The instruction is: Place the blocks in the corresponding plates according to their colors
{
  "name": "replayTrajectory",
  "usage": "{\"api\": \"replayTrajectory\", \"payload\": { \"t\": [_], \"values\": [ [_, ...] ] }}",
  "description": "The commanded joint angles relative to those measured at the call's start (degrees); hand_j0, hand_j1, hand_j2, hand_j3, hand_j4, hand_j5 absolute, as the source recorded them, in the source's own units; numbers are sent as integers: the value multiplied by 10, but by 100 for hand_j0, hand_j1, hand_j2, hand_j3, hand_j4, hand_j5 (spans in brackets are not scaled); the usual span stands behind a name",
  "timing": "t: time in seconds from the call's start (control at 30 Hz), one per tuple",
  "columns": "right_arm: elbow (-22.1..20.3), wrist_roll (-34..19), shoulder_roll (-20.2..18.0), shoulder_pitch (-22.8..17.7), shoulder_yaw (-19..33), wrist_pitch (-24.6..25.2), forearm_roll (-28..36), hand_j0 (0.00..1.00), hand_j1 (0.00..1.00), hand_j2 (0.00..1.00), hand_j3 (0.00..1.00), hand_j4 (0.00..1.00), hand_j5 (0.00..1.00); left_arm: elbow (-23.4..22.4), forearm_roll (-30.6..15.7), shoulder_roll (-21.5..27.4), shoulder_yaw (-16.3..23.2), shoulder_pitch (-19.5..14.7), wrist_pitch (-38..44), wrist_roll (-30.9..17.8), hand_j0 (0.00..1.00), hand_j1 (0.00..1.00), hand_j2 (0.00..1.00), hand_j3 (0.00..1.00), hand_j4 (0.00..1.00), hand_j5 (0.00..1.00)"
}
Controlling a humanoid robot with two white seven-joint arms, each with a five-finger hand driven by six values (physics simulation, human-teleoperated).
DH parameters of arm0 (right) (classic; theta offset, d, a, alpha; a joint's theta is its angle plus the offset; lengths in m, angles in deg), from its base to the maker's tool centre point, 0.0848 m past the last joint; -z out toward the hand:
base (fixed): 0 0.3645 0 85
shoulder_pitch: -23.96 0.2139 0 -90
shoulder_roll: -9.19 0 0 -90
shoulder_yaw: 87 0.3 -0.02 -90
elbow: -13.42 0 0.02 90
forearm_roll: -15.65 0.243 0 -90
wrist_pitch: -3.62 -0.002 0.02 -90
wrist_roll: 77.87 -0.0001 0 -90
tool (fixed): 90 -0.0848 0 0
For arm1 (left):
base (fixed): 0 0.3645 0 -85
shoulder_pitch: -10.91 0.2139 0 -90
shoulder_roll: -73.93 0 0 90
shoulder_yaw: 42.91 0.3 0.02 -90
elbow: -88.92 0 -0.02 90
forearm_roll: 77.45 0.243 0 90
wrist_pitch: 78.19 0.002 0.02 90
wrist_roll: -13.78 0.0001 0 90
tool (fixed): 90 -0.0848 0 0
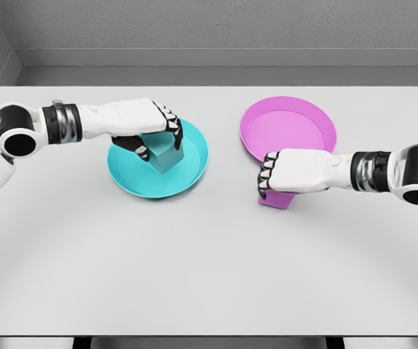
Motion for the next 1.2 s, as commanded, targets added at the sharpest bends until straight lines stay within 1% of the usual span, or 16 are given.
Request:
{"api": "replayTrajectory", "payload": {
  "t": [0.0,0.03,0.13,0.17,0.27,0.4,0.53,0.63,0.73,0.77,0.8,0.87,0.97,1.03,1.1,1.17],
  "values": [
    [0,1,-1,0,14,2,17,55,55,55,55,55,55,-28,-1,-15,-1,0,2,0,54,54,54,54,54,54],
    [0,1,-3,0,16,2,18,55,55,55,55,55,55,-29,-1,-15,-1,1,2,0,58,58,58,58,58,58],
    [3,1,-8,-5,58,2,55,55,55,55,55,55,55,-45,-3,-13,-16,2,2,0,94,94,94,94,94,94],
    [3,1,-10,-7,65,2,65,55,55,55,55,55,55,-49,-4,-13,-18,2,2,0,100,100,100,100,100,100],
    [28,1,-14,-8,111,2,133,55,55,55,55,55,55,-46,-7,-12,-18,2,2,0,100,100,100,100,100,100],
    [91,1,-8,-4,155,2,198,55,55,55,55,55,55,-48,-7,-6,-36,1,2,1,100,100,100,100,100,100],
    [161,1,5,18,161,2,210,55,55,55,55,55,55,-54,-13,35,-60,5,2,3,100,100,100,100,100,100],
    [234,1,43,49,161,2,210,54,54,54,54,54,54,-120,-105,36,-60,11,2,3,100,100,100,100,100,100],
    [264,1,83,69,160,2,203,54,54,54,54,54,54,-158,-106,46,-59,13,2,3,100,100,100,100,100,100],
    [268,1,87,69,160,2,203,56,56,56,56,56,56,-166,-106,46,-59,14,2,3,100,100,100,100,100,100],
    [274,1,92,71,160,2,201,68,68,68,68,68,68,-168,-106,47,-59,19,2,3,100,100,100,100,100,100],
    [281,1,90,73,162,2,194,100,100,100,100,100,100,-168,-106,51,-59,21,2,3,100,100,100,100,100,100],
    [291,1,84,66,217,2,177,100,100,100,100,100,100,-168,-106,55,-59,20,2,3,100,100,100,100,100,100],
    [342,1,84,65,277,2,180,100,100,100,100,100,100,-168,-106,56,-60,21,2,3,100,100,100,100,100,100],
    [394,1,74,63,290,2,179,100,100,100,100,100,100,-169,-107,58,-60,21,2,3,100,100,100,100,100,100],
    [405,1,62,54,302,2,177,100,100,100,100,100,100,-173,-107,60,-60,24,2,3,100,100,100,100,100,100]
  ]
}}
